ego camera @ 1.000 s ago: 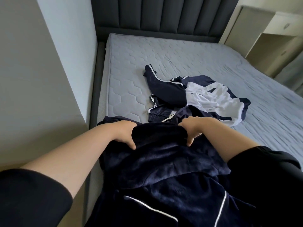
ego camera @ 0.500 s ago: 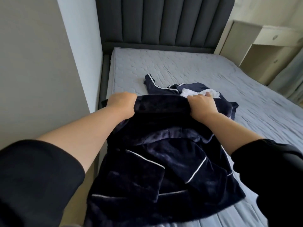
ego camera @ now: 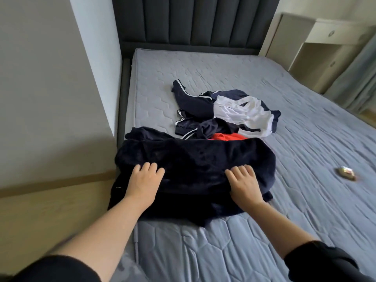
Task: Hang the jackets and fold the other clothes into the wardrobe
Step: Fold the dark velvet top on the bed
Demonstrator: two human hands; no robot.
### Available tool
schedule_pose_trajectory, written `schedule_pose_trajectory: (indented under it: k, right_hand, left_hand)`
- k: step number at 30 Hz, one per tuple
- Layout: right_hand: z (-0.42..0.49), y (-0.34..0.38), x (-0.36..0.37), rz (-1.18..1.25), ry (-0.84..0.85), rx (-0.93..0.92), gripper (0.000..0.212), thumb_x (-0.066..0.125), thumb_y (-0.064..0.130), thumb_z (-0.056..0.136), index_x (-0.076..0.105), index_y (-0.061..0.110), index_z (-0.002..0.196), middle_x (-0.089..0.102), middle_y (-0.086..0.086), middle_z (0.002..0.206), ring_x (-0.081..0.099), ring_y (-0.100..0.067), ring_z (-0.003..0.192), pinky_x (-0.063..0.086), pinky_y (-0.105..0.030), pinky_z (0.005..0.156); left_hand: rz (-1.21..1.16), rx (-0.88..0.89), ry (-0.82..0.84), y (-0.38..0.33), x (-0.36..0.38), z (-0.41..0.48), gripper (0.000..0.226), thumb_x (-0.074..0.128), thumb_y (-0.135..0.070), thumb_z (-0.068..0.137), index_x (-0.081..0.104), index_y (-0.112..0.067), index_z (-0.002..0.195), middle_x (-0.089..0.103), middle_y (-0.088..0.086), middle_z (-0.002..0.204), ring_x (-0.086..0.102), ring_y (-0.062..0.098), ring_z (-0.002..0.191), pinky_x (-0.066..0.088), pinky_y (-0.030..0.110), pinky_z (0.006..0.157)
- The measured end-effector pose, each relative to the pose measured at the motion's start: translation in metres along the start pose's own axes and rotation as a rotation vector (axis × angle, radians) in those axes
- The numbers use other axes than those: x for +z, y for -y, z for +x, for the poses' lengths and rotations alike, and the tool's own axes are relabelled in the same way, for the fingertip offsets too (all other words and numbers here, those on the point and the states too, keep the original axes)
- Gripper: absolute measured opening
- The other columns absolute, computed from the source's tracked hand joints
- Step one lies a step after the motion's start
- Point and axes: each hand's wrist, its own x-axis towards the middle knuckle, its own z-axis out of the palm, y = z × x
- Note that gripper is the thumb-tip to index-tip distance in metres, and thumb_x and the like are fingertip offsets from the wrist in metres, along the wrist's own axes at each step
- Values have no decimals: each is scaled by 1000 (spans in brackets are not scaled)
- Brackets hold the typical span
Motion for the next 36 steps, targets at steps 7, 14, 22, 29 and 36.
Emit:
schedule_pose_trajectory:
  k: [7, 14, 22, 29, 36]
  right_hand:
    - [-26, 15, -7, 174, 65, 18, 41, 70, -3, 45, 66, 2, 86, 56, -10, 77, 54, -31, 65, 48, -38, 61]
    - [-37, 15, -13, 226, 55, -46, 28, 57, 4, 64, 64, 2, 90, 58, -11, 85, 54, -30, 73, 45, -37, 71]
    - [-15, 38, -30, 601, 334, 376, 57, 43, 8, 63, 58, 5, 117, 58, -8, 113, 51, -30, 107, 38, -34, 98]
    - [38, 54, 11, 319, 446, 176, 56, 35, 40, 99, 23, 25, 151, 15, 2, 160, 8, -17, 148, 3, -45, 117]
    - [33, -40, 51, 256, 605, 885, 56, 26, 49, 99, 31, 21, 148, 21, -2, 158, 15, -21, 146, 5, -58, 113]
  left_hand:
    - [-270, 17, 66, -21, -14, -13, 62, 28, -71, 84, 60, -18, 91, 60, -1, 90, 59, 21, 87, 46, 32, 69]
    - [-521, -38, -306, -65, -15, 2, 57, 39, -38, 94, 34, -17, 147, 32, 15, 151, 27, 33, 141, 27, 56, 108]
    - [-426, -138, -24, -66, 40, 2, 94, 35, -62, 87, -41, -33, 134, -21, 8, 158, -17, 27, 145, 6, 54, 114]
    - [-362, -69, 103, -63, 54, 4, 86, 28, -65, 88, -32, -32, 140, -17, 7, 158, -18, 25, 145, 4, 54, 115]
    - [-400, -24, 129, -57, 51, 3, 81, 31, -65, 90, -17, -35, 148, -14, 4, 160, -17, 22, 146, 2, 52, 115]
